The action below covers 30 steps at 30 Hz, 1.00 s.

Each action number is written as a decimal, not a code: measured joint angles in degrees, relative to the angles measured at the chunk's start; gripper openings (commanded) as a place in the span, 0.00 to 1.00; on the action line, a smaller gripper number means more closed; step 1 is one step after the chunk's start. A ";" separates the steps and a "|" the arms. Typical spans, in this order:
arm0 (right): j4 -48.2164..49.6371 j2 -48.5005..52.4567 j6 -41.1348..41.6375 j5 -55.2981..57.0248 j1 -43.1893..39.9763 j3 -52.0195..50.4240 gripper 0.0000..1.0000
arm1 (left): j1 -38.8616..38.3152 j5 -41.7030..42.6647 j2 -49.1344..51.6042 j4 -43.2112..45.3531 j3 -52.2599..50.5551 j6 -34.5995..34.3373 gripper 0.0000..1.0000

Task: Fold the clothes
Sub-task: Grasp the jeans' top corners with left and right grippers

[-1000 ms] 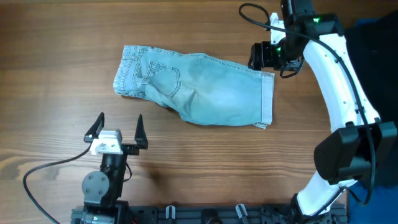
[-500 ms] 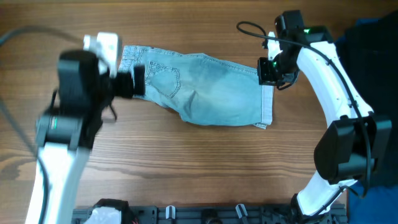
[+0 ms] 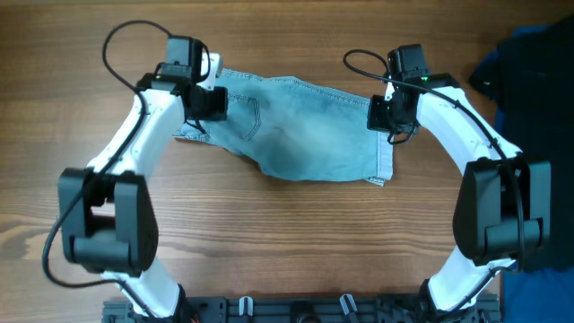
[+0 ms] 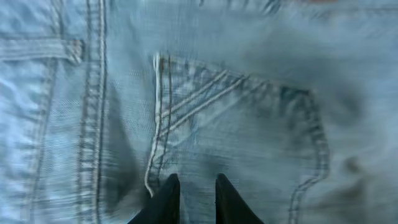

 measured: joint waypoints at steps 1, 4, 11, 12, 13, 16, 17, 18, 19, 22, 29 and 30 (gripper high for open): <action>0.44 0.76 0.17 0.42 0.00 0.00 0.05 | 0.00 0.02 0.83 -1.14 0.00 -0.37 0.20; 1.38 4.50 0.39 1.77 0.00 -0.04 0.05 | 0.00 -0.59 0.94 -4.20 0.09 -1.31 0.20; 8.46 8.48 0.39 5.25 0.50 1.09 0.05 | -0.04 -5.40 1.25 -7.63 0.11 -3.91 0.20; 11.02 8.83 -0.28 6.45 0.48 1.11 0.05 | -0.04 -5.42 1.36 -8.39 0.11 -4.09 0.20; 13.18 9.20 -1.05 7.23 0.28 1.16 0.05 | -0.04 -5.42 1.70 -9.16 0.11 -4.50 0.20; 19.26 10.23 -2.45 7.93 -1.25 1.11 0.06 | -0.07 -4.68 3.26 -9.11 0.11 -5.44 0.20; 21.49 10.71 -2.86 7.76 -2.14 1.05 0.07 | -0.11 -4.00 4.22 -9.07 0.11 -5.66 0.20; 22.71 10.84 -3.28 7.13 -2.78 1.03 0.07 | -0.24 -3.23 5.40 -8.90 0.11 -5.90 0.20; 24.81 11.17 -3.63 6.01 -3.74 0.85 0.08 | -0.37 -2.78 6.19 -8.76 0.11 -6.08 0.19; 30.05 12.00 -4.74 2.84 -5.53 0.44 0.11 | -0.44 -1.42 7.28 -8.44 0.11 -6.47 0.09; 26.99 10.43 -11.04 -0.85 -6.88 2.12 0.27 | -0.42 -1.16 7.19 -10.05 2.38 -7.76 0.15; 23.47 7.30 -11.04 -0.50 -7.54 2.23 0.26 | -0.42 -1.38 6.12 -10.08 3.87 -7.76 0.16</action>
